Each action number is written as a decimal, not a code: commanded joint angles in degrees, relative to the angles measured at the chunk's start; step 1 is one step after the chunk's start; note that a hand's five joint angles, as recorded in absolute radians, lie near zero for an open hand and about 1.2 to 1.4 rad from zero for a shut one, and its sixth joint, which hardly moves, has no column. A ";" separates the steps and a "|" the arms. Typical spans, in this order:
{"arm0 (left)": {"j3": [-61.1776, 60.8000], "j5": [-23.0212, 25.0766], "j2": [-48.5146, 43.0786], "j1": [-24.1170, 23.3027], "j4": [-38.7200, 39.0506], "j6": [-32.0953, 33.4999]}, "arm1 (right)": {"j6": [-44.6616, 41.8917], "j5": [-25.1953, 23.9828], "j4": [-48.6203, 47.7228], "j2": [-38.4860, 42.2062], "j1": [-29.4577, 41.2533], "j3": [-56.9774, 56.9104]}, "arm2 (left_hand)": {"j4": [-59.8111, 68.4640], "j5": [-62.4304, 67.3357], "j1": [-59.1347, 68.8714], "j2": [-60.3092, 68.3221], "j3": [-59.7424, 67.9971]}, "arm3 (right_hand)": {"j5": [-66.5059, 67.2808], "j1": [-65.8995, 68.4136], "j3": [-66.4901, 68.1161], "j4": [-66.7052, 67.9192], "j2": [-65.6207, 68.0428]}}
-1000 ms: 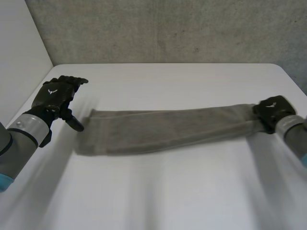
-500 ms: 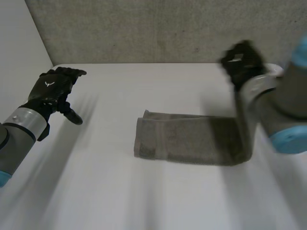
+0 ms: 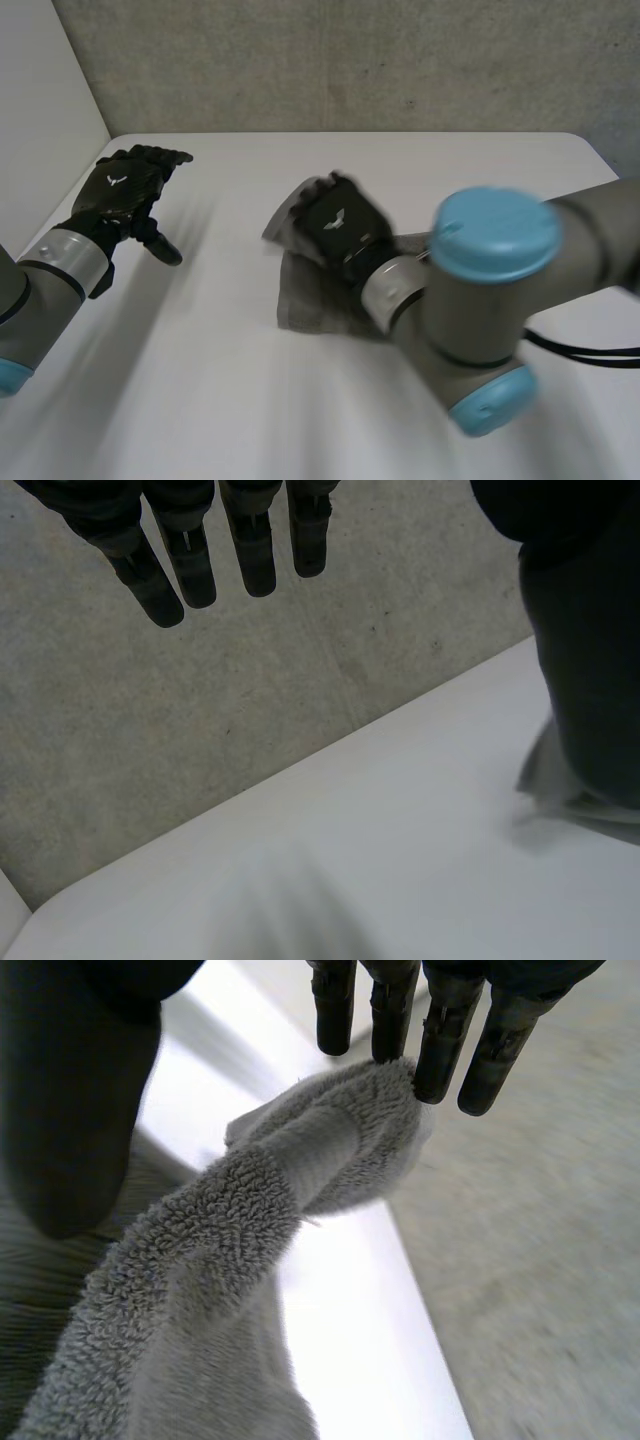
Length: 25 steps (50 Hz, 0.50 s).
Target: Fold the towel.
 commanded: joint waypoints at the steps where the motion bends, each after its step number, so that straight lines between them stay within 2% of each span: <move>1: 0.01 -0.01 0.30 -0.61 0.00 -0.05 | 7.49 0.18 2.01 -9.22 -8.30 7.74 | -3.70 -11.35 -4.05 -3.44 -2.72 | -3.66 -3.22 -4.25 -4.53 -5.37; 9: -0.26 -0.01 0.30 -1.67 0.00 -0.05 | 7.40 -1.31 2.81 -11.43 -16.41 19.55 | -3.87 -11.51 -4.21 -3.61 -2.88 | -3.66 -3.22 -4.25 -4.53 -5.37; 16: -0.34 -0.01 -0.14 -2.46 0.00 0.13 | 7.92 -6.49 1.66 -12.66 -22.90 25.78 | -3.70 -11.35 -4.05 -3.44 -2.71 | -3.66 -3.22 -4.25 -4.53 -5.37; 25: -0.17 0.08 -0.23 -3.87 0.00 0.57 | 8.10 -6.94 -0.62 -12.66 -25.11 29.21 | -3.70 -11.35 -4.05 -3.44 -2.71 | -3.07 -2.63 -3.66 -3.95 -4.78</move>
